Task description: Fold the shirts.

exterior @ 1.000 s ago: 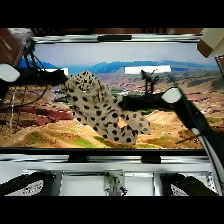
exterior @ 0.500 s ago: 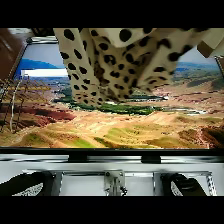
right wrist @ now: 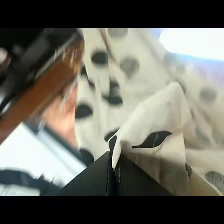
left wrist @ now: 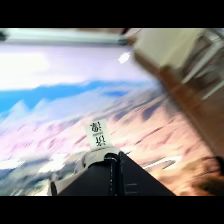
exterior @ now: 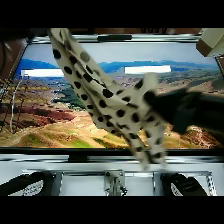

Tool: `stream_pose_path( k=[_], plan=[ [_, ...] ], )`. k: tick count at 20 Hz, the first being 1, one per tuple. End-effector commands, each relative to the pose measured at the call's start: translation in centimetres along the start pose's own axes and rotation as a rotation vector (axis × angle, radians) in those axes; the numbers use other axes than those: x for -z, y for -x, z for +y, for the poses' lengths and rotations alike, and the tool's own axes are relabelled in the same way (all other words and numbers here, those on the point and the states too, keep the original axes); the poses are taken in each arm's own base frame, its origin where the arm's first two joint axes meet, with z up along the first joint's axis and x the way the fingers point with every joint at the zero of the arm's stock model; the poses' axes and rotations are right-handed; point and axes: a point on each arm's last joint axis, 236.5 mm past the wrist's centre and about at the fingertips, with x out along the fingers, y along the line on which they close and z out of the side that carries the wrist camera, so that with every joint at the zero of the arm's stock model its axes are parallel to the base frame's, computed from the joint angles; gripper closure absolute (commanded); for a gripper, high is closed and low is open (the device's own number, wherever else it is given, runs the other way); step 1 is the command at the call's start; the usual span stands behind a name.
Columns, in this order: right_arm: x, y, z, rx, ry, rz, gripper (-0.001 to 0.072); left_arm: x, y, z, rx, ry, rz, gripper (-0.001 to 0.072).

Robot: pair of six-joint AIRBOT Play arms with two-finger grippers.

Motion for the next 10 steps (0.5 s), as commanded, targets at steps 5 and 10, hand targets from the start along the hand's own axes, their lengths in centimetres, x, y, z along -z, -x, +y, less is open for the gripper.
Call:
stream_pose_path(
  k=[5, 10],
  plan=[
    [20.4, -18.3, 2.5, -0.189, -0.251, 0.415, 0.0633, 14.5, -1.9, 12.6, -0.261, 0.194, 0.431, 0.0658],
    [18.3, -20.1, 1.0, -0.181, -0.147, 0.411, 0.0200, 15.5, -1.1, 12.4, -0.257, 0.153, 0.467, 0.0658]
  ],
)
